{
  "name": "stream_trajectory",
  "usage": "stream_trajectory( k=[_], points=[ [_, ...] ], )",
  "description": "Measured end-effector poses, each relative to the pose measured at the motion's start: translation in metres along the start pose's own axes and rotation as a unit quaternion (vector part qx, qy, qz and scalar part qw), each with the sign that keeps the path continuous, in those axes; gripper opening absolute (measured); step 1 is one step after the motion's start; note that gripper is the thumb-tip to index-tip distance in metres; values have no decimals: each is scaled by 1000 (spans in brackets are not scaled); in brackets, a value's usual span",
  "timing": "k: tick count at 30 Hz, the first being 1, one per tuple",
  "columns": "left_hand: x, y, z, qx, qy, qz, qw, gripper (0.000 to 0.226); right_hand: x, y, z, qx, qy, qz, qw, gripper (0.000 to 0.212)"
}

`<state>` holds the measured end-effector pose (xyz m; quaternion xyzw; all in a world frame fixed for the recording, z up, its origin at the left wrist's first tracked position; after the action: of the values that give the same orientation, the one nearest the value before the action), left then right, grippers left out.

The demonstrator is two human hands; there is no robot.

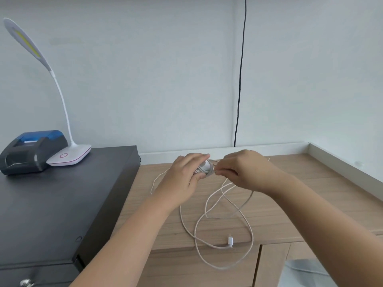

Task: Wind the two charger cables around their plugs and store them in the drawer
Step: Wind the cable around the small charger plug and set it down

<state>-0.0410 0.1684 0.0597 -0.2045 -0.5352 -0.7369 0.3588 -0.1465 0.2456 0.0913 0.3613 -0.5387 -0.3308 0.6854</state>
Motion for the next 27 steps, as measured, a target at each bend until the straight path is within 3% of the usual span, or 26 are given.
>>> stream_trajectory(
  k=[4, 8, 13, 15, 17, 19, 20, 22, 24, 25, 27],
  points=[
    [0, -2, 3, -46, 25, -54, 997, 43, -1, 10, 9, -74, 68, 101, 990, 25],
    [-4, -3, -1, -158, 103, -67, 980, 44, -5, 6, 24, -147, 28, 169, 974, 29],
    [-12, -21, -9, -284, 188, -94, 936, 44, -4, -18, 25, -169, -50, 166, 970, 18],
    [-16, -26, -10, -392, 210, -77, 892, 40, -4, -25, 27, -102, -88, 160, 978, 21],
    [-22, -30, -7, -511, 228, -51, 827, 35, -3, -29, 30, 22, -153, 136, 979, 27],
    [-25, -34, -5, -595, 243, -26, 766, 35, -7, -35, 33, 150, -242, 100, 953, 30],
    [-26, -35, -4, -626, 247, -13, 739, 36, -11, -41, 37, 227, -285, 93, 927, 30],
    [-27, -35, -5, -674, 256, 21, 693, 36, -18, -58, 39, 410, -348, 89, 839, 22],
    [-28, -34, -9, -705, 271, 64, 652, 30, -22, -70, 41, 498, -392, 90, 768, 15],
    [-29, -34, -11, -716, 278, 85, 634, 30, -24, -69, 44, 475, -409, 97, 773, 16],
    [-32, -35, -14, -735, 284, 122, 604, 33, -20, -55, 50, 323, -402, 115, 849, 12]
  ],
)
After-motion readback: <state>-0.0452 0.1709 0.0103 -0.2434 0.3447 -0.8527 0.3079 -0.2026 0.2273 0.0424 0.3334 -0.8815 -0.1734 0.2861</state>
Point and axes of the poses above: each hand's wrist, its own x-axis towards the middle knuckle, its own y-axis out of the back of the hand, z = x × y, the point moved 8 cm from there along x, towards the middle knuckle, and after that the axes turned 10 degrees about -x, right-handed, at the moved point
